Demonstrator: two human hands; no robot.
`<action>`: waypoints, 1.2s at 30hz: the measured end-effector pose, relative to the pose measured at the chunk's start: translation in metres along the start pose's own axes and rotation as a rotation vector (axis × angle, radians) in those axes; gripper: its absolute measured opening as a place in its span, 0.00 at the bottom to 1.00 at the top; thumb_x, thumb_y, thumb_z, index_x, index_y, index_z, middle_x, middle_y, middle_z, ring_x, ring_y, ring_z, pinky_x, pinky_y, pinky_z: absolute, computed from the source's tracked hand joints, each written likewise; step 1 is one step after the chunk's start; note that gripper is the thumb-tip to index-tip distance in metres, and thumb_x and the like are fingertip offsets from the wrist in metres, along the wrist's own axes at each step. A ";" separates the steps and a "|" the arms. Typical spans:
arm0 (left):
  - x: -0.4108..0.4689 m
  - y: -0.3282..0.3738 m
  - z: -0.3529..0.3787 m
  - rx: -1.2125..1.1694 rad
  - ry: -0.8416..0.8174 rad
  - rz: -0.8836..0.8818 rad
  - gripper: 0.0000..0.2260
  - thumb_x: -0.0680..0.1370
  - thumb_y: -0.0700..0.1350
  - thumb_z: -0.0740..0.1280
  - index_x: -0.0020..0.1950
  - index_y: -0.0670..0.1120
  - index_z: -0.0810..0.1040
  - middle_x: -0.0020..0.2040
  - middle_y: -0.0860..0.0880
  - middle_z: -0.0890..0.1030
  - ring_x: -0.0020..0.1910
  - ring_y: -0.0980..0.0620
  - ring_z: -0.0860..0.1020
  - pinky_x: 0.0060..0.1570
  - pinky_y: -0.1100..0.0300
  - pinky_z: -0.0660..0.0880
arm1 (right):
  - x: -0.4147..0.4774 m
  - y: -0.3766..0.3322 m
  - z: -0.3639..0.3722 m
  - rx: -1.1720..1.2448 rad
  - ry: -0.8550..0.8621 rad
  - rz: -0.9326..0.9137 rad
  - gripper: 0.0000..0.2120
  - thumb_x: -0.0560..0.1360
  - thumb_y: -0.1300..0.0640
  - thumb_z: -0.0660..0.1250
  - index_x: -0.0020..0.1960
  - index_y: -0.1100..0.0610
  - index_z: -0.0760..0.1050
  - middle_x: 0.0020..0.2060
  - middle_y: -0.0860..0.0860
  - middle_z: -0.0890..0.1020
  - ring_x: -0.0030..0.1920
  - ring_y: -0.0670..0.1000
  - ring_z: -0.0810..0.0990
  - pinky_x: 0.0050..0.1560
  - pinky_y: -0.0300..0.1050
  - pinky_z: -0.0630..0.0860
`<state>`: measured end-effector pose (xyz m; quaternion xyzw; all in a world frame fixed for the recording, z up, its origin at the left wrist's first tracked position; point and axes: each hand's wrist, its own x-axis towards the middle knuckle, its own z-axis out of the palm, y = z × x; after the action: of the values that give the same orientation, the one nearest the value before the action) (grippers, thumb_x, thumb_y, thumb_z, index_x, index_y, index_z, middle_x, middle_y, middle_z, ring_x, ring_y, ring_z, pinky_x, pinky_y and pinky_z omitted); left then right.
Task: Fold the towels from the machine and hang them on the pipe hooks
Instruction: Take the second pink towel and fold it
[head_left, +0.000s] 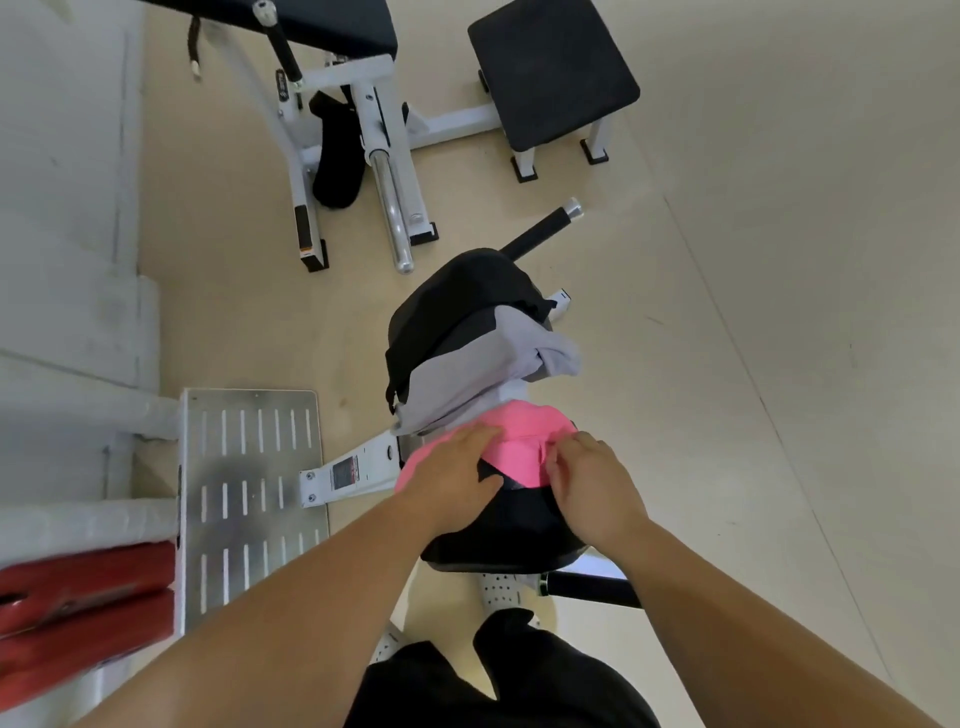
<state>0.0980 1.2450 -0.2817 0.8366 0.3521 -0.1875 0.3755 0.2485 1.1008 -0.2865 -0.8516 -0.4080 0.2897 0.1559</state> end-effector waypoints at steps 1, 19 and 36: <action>0.003 0.002 -0.001 -0.049 0.043 -0.011 0.26 0.78 0.57 0.64 0.75 0.64 0.61 0.74 0.55 0.72 0.72 0.48 0.71 0.68 0.43 0.72 | -0.001 -0.003 -0.003 0.059 -0.019 0.029 0.07 0.82 0.55 0.60 0.53 0.56 0.75 0.42 0.50 0.76 0.45 0.57 0.76 0.42 0.49 0.72; 0.012 0.022 -0.018 -0.097 0.294 0.100 0.08 0.84 0.43 0.60 0.52 0.46 0.79 0.46 0.49 0.82 0.44 0.49 0.79 0.47 0.53 0.77 | 0.005 -0.020 -0.008 -0.111 0.072 -0.032 0.14 0.79 0.49 0.65 0.61 0.51 0.78 0.62 0.54 0.73 0.59 0.59 0.72 0.58 0.52 0.71; -0.220 -0.049 -0.189 -0.243 0.737 -0.190 0.12 0.73 0.36 0.69 0.39 0.54 0.78 0.36 0.55 0.78 0.33 0.59 0.76 0.35 0.61 0.76 | 0.005 -0.212 -0.065 0.056 -0.123 -0.682 0.12 0.74 0.57 0.67 0.38 0.48 0.65 0.30 0.47 0.72 0.32 0.46 0.66 0.34 0.42 0.63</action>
<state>-0.0790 1.3131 -0.0566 0.7610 0.5586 0.1345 0.3013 0.1626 1.2341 -0.1310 -0.6427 -0.6695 0.2828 0.2423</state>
